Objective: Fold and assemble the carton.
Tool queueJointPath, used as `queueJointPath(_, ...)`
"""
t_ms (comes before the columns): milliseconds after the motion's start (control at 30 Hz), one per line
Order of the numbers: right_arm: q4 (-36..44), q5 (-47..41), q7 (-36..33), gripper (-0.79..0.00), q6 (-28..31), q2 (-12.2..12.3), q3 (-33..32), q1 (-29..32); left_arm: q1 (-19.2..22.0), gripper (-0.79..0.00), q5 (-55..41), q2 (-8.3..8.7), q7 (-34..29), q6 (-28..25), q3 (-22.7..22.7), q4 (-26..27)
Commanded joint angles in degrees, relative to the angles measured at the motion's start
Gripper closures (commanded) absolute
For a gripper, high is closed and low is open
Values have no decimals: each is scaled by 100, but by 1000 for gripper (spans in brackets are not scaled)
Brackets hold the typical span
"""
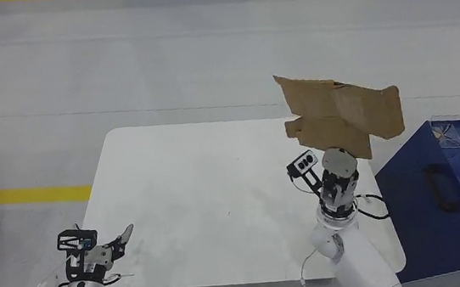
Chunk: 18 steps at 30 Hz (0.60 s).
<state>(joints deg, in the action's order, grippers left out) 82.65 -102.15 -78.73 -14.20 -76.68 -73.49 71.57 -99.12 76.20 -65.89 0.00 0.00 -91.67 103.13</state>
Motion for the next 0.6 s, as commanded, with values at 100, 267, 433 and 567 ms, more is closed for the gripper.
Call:
queueJointPath(100,395,2045,-80,0,2103,86,-633,297,0,-785,0,0,0,0,0,0)
queueJointPath(267,794,4077,290,0,4148,130,-983,582,0,-785,0,0,0,0,0,0)
queueJointPath(433,1242,6755,1700,0,5675,116,-962,853,0,-785,0,0,0,0,0,0)
queueJointPath(567,1237,7287,2074,0,6048,99,-680,882,0,-785,0,0,0,0,0,0)
